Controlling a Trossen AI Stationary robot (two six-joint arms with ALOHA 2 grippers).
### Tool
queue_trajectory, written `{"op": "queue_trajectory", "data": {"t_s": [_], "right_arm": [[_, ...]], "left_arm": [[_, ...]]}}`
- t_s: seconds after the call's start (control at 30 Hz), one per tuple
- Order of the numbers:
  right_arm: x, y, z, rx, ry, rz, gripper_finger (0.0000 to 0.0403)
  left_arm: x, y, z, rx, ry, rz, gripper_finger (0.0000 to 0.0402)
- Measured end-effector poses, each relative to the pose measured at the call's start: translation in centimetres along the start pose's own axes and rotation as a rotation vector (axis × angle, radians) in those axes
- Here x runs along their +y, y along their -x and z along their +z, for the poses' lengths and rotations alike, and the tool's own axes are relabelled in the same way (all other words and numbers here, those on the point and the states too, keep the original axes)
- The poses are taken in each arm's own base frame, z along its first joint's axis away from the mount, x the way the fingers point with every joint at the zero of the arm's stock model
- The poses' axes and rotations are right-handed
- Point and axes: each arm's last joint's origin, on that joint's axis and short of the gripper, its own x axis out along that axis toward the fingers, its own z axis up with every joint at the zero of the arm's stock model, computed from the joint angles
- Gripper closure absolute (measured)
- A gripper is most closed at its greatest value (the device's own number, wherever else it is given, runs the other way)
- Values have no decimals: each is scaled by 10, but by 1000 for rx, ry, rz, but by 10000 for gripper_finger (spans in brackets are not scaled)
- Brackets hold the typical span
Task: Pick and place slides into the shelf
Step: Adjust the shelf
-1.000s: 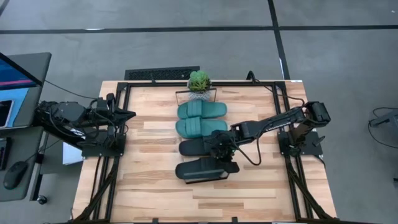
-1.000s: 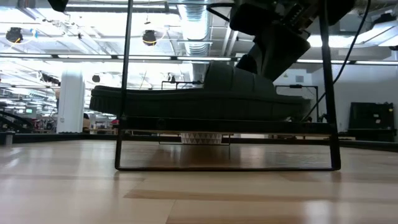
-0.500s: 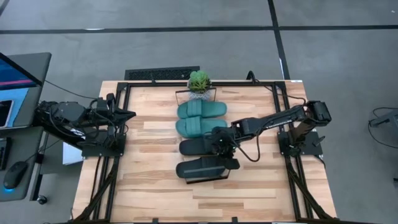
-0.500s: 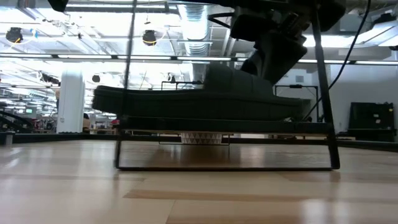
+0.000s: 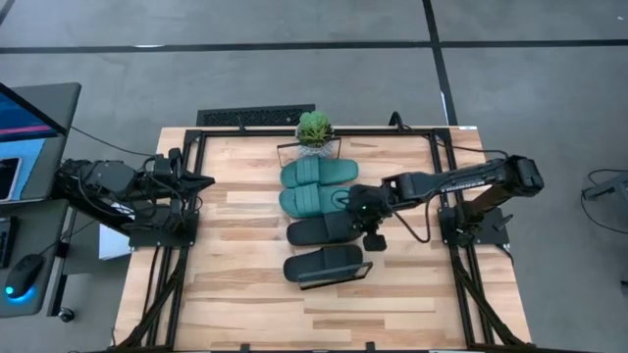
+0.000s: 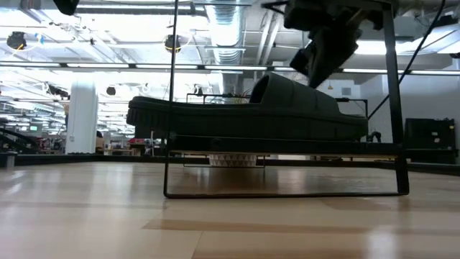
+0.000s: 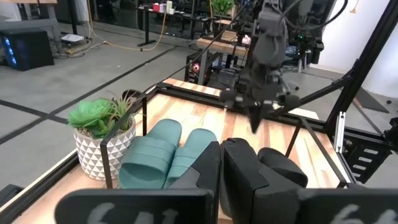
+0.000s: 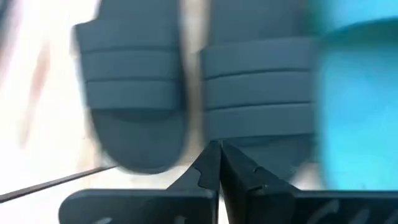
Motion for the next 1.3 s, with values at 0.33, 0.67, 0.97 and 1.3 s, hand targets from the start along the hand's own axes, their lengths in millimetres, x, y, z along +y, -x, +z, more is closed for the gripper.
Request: {"op": "queue_trajectory", "data": {"t_s": [0.33,0.67,0.97,1.3], "right_arm": [[-20,37,-6,239,-201,-386,403],[-5,53,-33,468,-461,-689,403],[38,43,-37,379,-554,-721,403],[82,31,-50,314,-733,-680,403]], "left_arm": [[0,0,-4,47,62,-20,395],[2,1,-13,137,127,-18,395],[4,2,-23,255,206,-39,395],[1,-6,-43,356,190,-61,395]]}}
